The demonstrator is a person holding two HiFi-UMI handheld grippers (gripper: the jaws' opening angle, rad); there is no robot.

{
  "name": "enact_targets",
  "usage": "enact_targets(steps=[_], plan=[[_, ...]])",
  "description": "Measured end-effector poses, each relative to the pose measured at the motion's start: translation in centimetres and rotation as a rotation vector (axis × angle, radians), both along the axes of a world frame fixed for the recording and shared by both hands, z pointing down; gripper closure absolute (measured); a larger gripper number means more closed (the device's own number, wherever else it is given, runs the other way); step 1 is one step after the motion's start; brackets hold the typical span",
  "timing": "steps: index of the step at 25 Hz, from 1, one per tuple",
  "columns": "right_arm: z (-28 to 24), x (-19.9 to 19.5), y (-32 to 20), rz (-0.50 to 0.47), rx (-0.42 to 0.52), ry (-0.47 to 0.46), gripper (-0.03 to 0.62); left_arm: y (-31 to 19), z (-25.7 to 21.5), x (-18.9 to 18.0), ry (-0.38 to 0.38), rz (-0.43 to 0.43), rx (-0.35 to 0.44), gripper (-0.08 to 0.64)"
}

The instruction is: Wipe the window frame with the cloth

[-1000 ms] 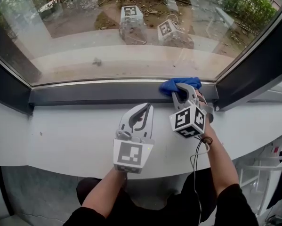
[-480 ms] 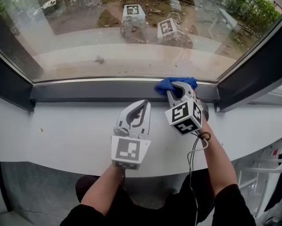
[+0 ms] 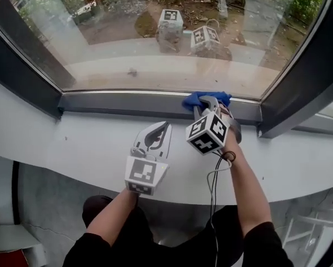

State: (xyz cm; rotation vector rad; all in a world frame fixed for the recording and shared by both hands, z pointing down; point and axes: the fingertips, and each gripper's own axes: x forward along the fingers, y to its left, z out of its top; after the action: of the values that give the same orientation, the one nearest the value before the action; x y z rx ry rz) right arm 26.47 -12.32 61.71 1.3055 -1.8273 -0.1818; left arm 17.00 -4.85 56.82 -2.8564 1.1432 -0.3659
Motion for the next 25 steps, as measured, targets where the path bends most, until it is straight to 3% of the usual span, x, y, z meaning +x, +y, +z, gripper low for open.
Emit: enact_targets(steps=[2, 4, 9, 18, 25], plan=[[-0.1, -0.2, -0.4, -0.002, 0.009, 0.013, 0.569, 0.9, 1.1, -1.6, -0.055, -0.031, -0.044, 0.555], [-0.1, -0.4, 0.1, -0.010, 0.007, 0.012, 0.569, 2.1, 1.6, -2.9, -0.064, -0.072, -0.086, 0.555], [-0.2, -2.2, 0.4, -0.045, 0.006, -0.012, 0.569, 2.4, 0.4, -4.3, -0.066, -0.084, -0.026, 0.555], [-0.5, -2.8, -0.8, 0.041, 0.002, 0.000, 0.569, -0.7, -0.3, -6.7, -0.010, -0.029, 0.006, 0.555], [-0.5, -5.5, -1.6, 0.024, 0.013, 0.002, 0.569, -2.0, -1.3, -8.0, 0.079, -0.047, 0.010, 0.555]])
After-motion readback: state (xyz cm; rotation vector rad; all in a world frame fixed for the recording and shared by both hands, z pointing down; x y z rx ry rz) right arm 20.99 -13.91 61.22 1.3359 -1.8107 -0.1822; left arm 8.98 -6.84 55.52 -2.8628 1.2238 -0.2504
